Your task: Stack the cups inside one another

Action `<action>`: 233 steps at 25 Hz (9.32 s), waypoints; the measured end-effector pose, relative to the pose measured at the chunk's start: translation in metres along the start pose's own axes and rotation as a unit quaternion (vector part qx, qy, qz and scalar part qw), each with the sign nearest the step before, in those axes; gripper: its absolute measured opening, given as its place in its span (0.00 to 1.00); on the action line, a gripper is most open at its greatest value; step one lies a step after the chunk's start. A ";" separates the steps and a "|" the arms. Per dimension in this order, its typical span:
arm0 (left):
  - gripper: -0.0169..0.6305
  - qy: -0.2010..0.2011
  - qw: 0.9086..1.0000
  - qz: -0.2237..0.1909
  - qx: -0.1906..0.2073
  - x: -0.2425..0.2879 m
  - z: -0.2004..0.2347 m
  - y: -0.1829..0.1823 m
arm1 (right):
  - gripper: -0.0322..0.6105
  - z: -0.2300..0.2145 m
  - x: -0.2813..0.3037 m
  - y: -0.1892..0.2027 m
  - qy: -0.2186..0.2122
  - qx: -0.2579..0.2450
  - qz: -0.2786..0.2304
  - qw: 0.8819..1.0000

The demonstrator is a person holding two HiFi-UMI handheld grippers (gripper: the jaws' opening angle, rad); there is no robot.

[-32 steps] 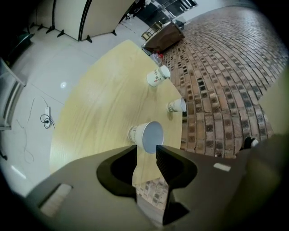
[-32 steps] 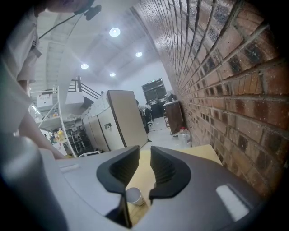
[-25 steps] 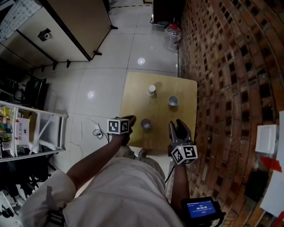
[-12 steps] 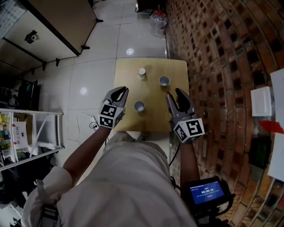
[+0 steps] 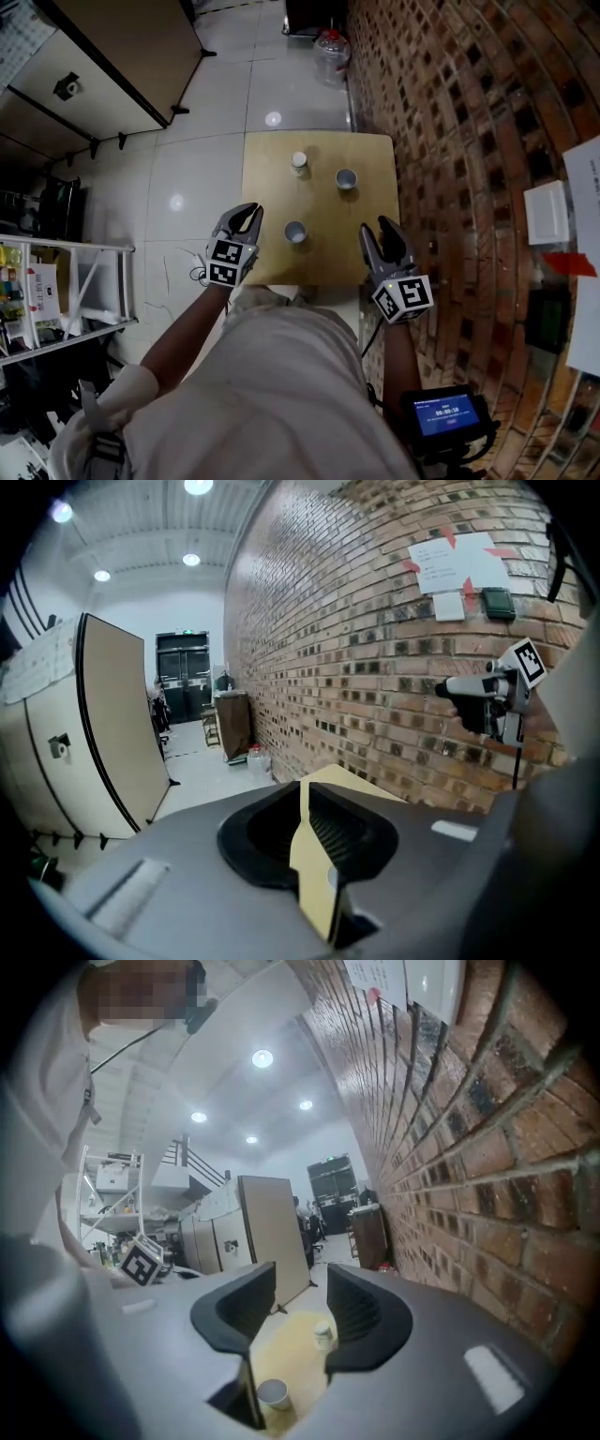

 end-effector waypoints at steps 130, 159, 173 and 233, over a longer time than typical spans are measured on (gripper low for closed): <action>0.23 0.033 0.986 0.159 -0.044 0.051 0.137 0.029 | 0.47 0.019 0.366 0.201 -0.144 -0.170 0.302 0.927; 0.32 0.323 0.915 0.190 -0.149 0.169 0.054 0.027 | 0.47 -0.009 0.210 0.126 -0.205 0.151 0.033 0.966; 0.13 0.342 0.916 0.194 -0.074 0.157 0.030 0.014 | 0.47 -0.020 0.199 0.144 -0.265 0.194 0.026 0.944; 0.18 0.080 0.672 0.414 0.609 0.241 0.017 0.155 | 0.48 0.027 0.086 0.265 -0.100 0.230 0.210 0.945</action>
Point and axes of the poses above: the fingertips, and each gripper's own axes: x forward along the fingers, z to its left, y out of its underside, the point moved 10 cm from there along -x, backward along the fingers, and after that the axes turned 15 degrees about -x, right-handed, at the moved point
